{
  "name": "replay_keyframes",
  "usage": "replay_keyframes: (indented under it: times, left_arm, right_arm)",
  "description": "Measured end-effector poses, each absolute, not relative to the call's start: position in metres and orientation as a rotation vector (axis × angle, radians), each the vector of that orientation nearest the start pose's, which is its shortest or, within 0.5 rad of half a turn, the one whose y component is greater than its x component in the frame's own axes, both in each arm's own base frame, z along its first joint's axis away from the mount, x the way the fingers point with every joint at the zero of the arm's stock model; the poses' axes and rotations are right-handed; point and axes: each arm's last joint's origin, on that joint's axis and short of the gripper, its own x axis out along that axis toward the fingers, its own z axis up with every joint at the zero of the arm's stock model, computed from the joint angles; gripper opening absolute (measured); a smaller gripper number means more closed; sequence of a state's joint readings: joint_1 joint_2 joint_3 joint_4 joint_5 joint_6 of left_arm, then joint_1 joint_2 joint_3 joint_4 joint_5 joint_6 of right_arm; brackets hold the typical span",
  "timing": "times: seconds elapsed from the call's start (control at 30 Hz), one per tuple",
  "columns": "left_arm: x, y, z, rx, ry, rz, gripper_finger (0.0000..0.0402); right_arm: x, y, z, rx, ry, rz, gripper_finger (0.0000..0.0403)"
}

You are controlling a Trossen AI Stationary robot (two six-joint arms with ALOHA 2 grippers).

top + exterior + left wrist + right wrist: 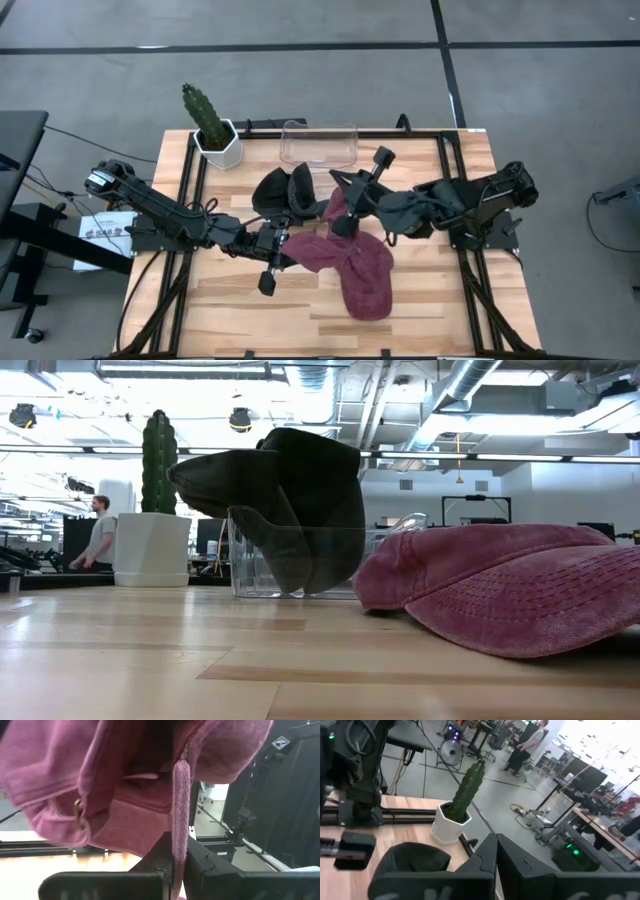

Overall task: Pick & Place hat
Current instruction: Put the top red cap into the top transparent bin

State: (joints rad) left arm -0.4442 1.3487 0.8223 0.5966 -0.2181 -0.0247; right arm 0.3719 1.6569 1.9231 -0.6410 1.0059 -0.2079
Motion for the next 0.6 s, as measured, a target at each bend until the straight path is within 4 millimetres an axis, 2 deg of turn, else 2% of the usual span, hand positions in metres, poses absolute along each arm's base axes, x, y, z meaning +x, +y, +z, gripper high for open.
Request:
replay_keyframes:
  times: [0.2,0.43,0.53,0.6]
  left_arm:
    - [0.273,-0.123,0.297,-0.047,-0.065,-0.229,0.0017]
    - [0.273,-0.123,0.296,-0.046,-0.063,-0.233,0.0017]
    - [0.273,-0.123,0.296,-0.045,-0.061,-0.23,0.0017]
    - [0.273,-0.123,0.296,-0.045,-0.059,-0.227,0.0017]
  right_arm:
    - [0.336,0.089,0.455,-0.34,0.35,-0.423,0.0]
    - [0.341,0.093,0.451,-0.189,0.363,0.01,0.0]
    - [0.338,0.101,0.461,-0.216,0.3,0.087,0.0]
    - [0.335,0.106,0.474,-0.262,0.222,0.068,0.0]
